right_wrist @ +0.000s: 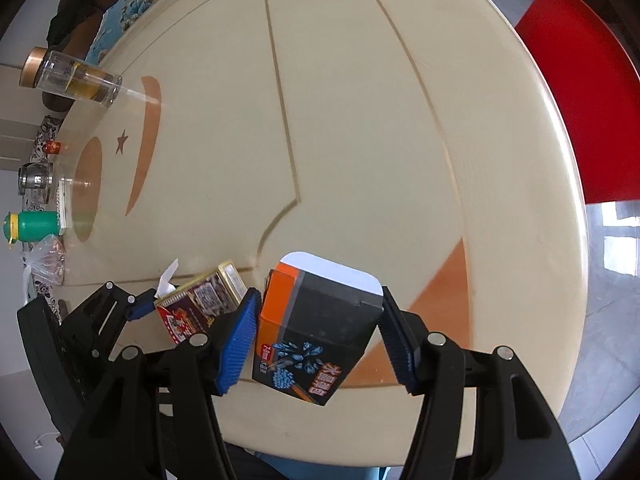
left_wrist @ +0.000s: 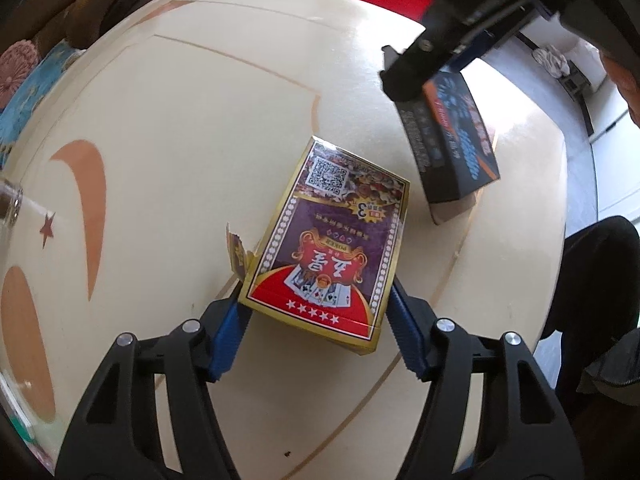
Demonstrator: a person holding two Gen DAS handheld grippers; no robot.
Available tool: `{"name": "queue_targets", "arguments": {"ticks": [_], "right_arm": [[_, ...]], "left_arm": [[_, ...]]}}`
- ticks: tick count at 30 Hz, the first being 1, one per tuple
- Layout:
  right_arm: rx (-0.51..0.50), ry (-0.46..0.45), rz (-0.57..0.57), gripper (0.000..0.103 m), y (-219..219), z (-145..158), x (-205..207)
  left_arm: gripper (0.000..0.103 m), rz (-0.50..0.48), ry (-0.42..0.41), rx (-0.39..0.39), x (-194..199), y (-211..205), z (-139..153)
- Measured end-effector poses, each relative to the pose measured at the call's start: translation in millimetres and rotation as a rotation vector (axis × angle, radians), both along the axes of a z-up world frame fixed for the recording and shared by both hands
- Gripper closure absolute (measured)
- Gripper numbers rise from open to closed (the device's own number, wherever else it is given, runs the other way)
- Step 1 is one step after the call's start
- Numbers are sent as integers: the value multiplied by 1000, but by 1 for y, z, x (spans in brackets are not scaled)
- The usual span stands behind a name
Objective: Collect trash
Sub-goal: 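Grasp the red-gold card box with the left gripper while the right gripper grasps the black box, then carry the card box and black box with both grippers over the pink bin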
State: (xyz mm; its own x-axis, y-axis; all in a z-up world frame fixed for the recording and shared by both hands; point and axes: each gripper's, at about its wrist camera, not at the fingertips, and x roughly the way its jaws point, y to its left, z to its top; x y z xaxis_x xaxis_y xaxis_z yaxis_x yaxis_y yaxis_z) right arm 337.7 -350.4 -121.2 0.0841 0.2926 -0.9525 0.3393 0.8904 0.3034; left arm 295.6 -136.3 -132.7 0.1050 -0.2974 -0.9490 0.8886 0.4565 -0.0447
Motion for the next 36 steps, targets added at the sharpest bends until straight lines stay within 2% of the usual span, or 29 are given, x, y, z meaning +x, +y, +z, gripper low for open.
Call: {"name": "queue_targets", "arguments": {"ticks": [6,19,24,32,36], "right_arm": [[5,-15,13,46,4,6,-9],[10,-80,97,47,41,44,-35],[15,-91,123,47,55,52,-44],[-37,-129,192,47,79,77,-72],[-46,-143,220,47,91,88,-92]], "left_arm": [[39,28,-17,-4,0,-1,7],[39,64,-92,-27,-32,33,45],[39,81,-96,-34,-39,43,52],[39,63,-158,-17,-73,58,74],[39,63,-181,-10,-77,58,78]]}}
